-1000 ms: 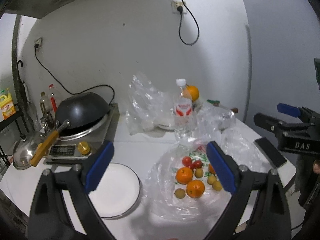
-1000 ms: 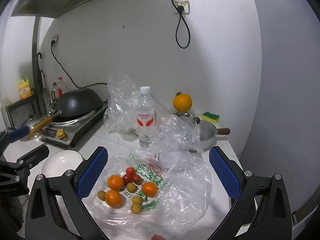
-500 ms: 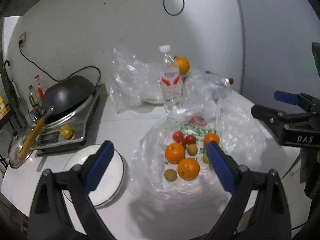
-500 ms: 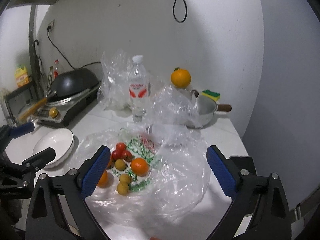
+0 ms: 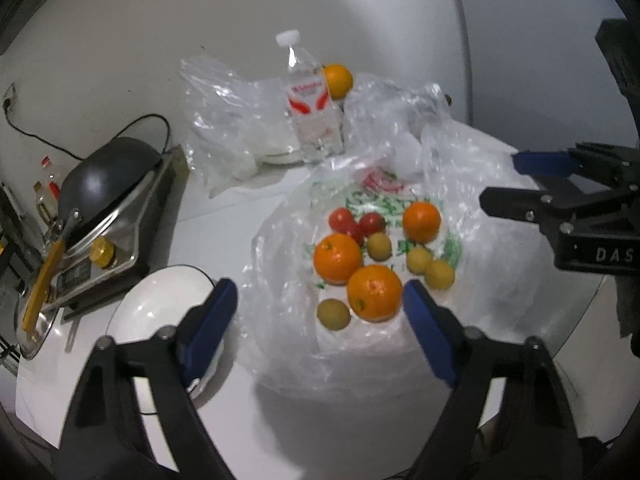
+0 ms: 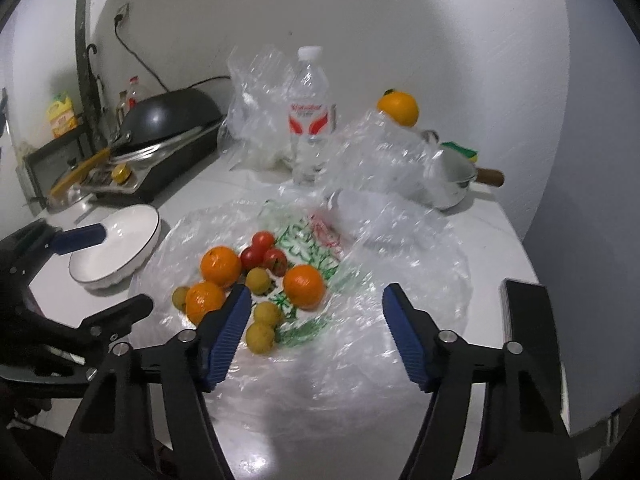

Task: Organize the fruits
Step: 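Grasp a small yellow-green fruit with the left tool while the right tool grasps another, then carry both small fruits over the white plate and open both tools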

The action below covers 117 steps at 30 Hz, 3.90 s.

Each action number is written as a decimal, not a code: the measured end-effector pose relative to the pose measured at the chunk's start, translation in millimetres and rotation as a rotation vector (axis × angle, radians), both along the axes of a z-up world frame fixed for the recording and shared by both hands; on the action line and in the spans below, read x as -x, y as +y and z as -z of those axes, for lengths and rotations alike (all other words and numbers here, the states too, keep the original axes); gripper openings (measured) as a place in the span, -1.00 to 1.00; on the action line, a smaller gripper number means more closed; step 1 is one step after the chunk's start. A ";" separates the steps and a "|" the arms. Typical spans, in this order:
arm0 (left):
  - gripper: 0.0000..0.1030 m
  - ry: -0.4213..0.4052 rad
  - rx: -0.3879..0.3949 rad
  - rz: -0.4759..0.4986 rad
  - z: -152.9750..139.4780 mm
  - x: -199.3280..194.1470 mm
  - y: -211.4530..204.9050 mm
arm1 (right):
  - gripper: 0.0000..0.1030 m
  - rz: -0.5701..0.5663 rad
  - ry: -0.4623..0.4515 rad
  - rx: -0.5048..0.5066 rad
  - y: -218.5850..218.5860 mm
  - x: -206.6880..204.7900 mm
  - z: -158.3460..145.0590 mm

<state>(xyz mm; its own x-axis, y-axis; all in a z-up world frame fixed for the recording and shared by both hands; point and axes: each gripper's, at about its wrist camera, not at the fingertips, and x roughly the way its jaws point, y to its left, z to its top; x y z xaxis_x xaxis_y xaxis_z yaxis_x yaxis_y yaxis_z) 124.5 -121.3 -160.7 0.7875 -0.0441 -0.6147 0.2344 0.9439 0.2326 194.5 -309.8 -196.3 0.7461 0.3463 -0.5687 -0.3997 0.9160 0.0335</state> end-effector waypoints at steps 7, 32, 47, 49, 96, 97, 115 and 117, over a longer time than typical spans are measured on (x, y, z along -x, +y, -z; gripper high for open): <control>0.42 0.051 -0.027 0.047 18.5 -10.3 -0.8 | 0.24 -0.031 0.057 -0.007 12.4 -6.4 18.9; -0.18 0.168 -0.009 0.203 42.3 -35.3 6.9 | -0.27 -0.122 0.186 0.027 43.3 -27.7 57.0; -0.29 0.213 -0.004 0.243 46.0 -45.3 11.0 | -0.49 -0.133 0.192 0.049 48.8 -30.3 62.4; -0.29 0.236 -0.028 0.252 49.2 -47.8 9.9 | -0.49 -0.134 0.193 0.052 49.4 -31.2 62.8; -0.47 0.120 0.147 0.223 -2.4 -12.4 32.8 | -0.49 -0.115 0.041 0.066 53.1 5.7 5.4; -0.47 0.116 0.148 0.219 -3.6 -11.4 35.1 | -0.49 -0.119 0.038 0.067 55.2 6.6 3.8; -0.47 0.051 0.182 0.120 -15.6 15.2 96.4 | -0.49 -0.202 -0.005 0.094 119.5 29.4 -12.4; -0.47 0.049 0.190 0.109 -15.8 16.2 104.8 | -0.49 -0.210 -0.006 0.100 128.7 31.9 -12.6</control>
